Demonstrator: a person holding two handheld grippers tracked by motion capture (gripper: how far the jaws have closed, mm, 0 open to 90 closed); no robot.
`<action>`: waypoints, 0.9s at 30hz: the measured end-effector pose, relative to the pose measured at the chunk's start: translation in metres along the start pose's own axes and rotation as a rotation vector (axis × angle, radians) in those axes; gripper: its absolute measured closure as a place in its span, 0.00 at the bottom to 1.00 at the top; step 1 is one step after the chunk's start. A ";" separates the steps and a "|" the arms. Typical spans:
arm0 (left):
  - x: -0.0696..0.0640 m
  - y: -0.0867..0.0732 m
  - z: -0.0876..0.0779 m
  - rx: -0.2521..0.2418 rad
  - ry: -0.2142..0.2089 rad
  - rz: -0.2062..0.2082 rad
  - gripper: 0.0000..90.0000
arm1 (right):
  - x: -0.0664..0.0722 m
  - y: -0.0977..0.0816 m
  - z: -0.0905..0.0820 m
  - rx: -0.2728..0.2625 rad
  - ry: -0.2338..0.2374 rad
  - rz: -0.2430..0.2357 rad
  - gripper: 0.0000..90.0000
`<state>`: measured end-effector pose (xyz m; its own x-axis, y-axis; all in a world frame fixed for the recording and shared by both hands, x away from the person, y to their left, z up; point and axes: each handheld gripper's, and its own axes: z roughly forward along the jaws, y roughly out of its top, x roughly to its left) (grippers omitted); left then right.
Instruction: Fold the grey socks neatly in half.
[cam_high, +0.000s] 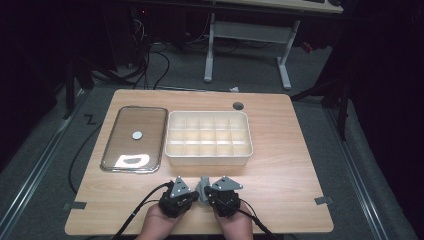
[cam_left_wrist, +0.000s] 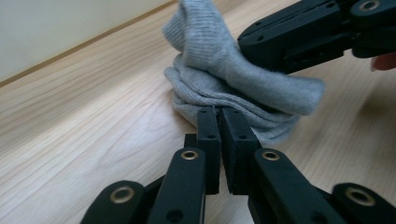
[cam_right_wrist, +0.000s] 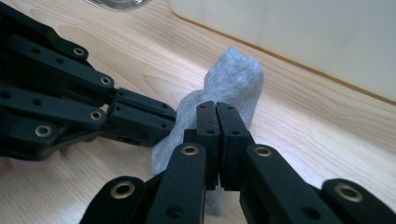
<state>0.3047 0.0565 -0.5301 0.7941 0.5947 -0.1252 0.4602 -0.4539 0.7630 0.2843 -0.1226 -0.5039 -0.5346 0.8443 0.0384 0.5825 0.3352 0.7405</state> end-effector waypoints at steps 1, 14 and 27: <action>-0.002 0.002 0.003 0.000 -0.012 0.008 0.96 | -0.001 -0.001 -0.002 -0.001 -0.006 0.002 0.99; -0.024 0.019 0.028 0.025 -0.083 0.116 0.96 | -0.018 -0.014 -0.019 0.020 -0.079 0.040 1.00; -0.020 0.013 0.021 0.026 -0.032 0.133 0.81 | -0.010 -0.023 -0.017 0.015 -0.088 0.004 1.00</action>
<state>0.3030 0.0248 -0.5312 0.8607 0.5071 -0.0446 0.3601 -0.5445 0.7575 0.2660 -0.1461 -0.5106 -0.4770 0.8787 -0.0182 0.5942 0.3377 0.7300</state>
